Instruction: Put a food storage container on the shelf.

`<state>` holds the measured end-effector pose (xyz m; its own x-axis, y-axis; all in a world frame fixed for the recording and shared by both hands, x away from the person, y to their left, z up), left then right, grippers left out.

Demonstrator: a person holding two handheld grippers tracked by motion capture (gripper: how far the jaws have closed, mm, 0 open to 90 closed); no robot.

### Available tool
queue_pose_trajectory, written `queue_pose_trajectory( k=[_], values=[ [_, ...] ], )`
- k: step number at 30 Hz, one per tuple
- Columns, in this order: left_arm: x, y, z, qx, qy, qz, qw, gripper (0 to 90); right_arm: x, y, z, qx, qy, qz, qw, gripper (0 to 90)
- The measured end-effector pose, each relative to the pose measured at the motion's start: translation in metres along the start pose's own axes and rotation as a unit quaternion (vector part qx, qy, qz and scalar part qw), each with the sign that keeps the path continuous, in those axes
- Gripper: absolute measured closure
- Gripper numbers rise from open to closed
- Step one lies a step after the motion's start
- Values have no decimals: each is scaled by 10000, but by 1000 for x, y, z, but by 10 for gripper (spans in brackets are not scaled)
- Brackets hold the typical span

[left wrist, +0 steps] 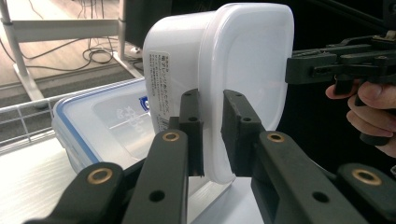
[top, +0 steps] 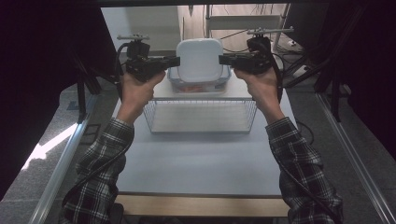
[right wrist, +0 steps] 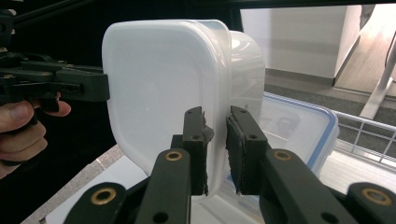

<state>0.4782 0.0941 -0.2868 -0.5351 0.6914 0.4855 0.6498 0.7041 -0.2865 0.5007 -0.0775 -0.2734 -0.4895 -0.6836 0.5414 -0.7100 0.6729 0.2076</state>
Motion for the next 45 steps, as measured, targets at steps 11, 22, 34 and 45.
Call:
queue_pose_trajectory(
  k=[11, 22, 34, 45],
  values=[
    [-3, 6, -2, 87, -3, 35, 10000, 785, -7, -5, -3, -146, 27, -64, 9999, 775],
    [-1, 4, -1, 65, 1, 95, 9999, 751, -6, -3, -2, -205, 138, -165, 9996, 768],
    [-6, 6, -6, -58, -92, 54, 9999, 653, -11, -4, -5, -82, 79, -25, 9999, 704],
    [-15, 12, -4, -241, 59, -319, 9992, 638, -17, -6, -6, 33, 90, 206, 9997, 666]
  ],
)
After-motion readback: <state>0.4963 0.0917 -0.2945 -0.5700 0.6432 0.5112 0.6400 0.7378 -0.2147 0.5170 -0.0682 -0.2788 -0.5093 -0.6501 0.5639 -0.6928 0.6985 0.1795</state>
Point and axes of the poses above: each handheld gripper's, and its own axes: x roughly backward along the jaws, z roughly out of its underside, y roughly to its left, the point moved 10 cm from there along -x, roughly forward along the jaws, and after that the axes turned 11 degrees about y, right-handed, at the moved point
